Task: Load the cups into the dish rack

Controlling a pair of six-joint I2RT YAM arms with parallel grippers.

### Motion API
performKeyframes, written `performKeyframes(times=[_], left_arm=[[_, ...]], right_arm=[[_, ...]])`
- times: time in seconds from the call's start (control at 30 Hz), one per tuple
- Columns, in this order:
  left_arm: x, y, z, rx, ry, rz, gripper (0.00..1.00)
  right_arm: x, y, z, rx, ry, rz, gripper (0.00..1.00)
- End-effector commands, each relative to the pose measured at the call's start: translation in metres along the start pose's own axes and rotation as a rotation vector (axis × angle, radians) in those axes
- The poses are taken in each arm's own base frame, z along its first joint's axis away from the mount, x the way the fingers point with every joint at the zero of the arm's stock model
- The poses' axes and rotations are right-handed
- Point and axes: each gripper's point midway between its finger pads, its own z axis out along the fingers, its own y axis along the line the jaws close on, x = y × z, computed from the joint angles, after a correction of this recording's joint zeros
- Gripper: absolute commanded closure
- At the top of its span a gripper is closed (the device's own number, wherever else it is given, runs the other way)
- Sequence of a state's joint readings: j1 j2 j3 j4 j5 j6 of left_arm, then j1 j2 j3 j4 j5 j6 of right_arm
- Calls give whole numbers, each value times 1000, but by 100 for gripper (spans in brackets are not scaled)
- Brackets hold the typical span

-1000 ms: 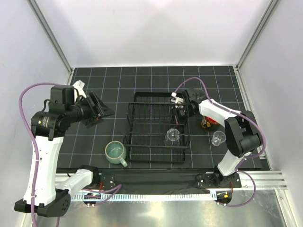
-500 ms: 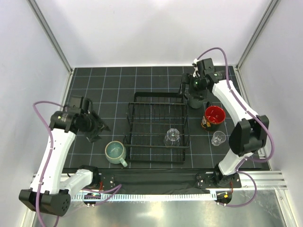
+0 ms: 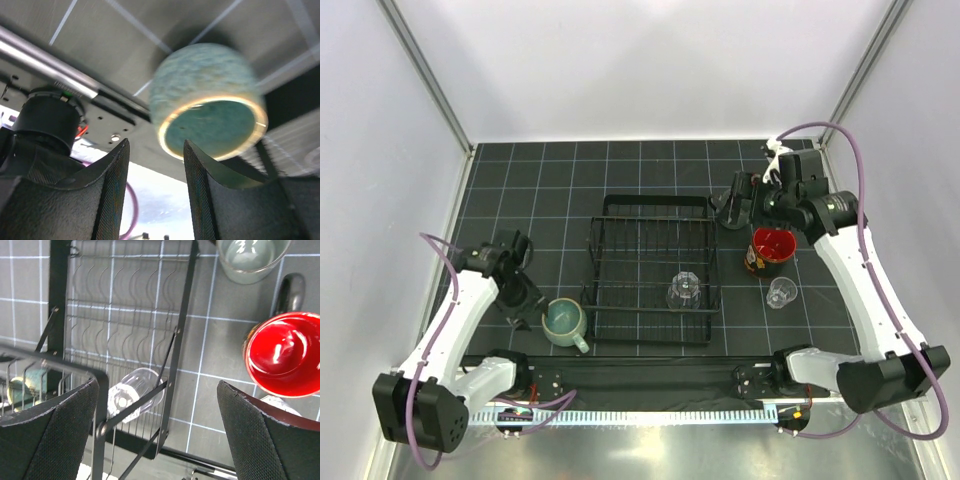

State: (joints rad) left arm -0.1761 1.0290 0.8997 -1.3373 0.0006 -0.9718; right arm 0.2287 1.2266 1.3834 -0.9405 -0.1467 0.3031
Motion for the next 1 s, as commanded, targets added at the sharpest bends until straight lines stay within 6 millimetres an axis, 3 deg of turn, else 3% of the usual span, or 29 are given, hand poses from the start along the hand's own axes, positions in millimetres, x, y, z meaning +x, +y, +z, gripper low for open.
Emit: performKeyframes(times=[0.0,0.27,0.6,0.8,0.93,0.97], left_arm=[[6,5,12,-26,11,-19,53],[8,8,42,-81,23,-5,53],[0,-7,60,-58,9,-14,57],[0,-8,62,-56,13,-9,82],[-6,-10,46,-39,-23,-12,100],[-5,-6,37,-47,-29,-14,100]], right_arm=[[6,10,-15,-65,-13,-19,0],[16,16,-27,-103,-3,5,0],[24,15,-32,-100,0,15,0],[22,16,-34,-101,-3,12,0],[18,20,-38,-120,2,-6,0],[14,23,-41,-128,-9,-11,0]])
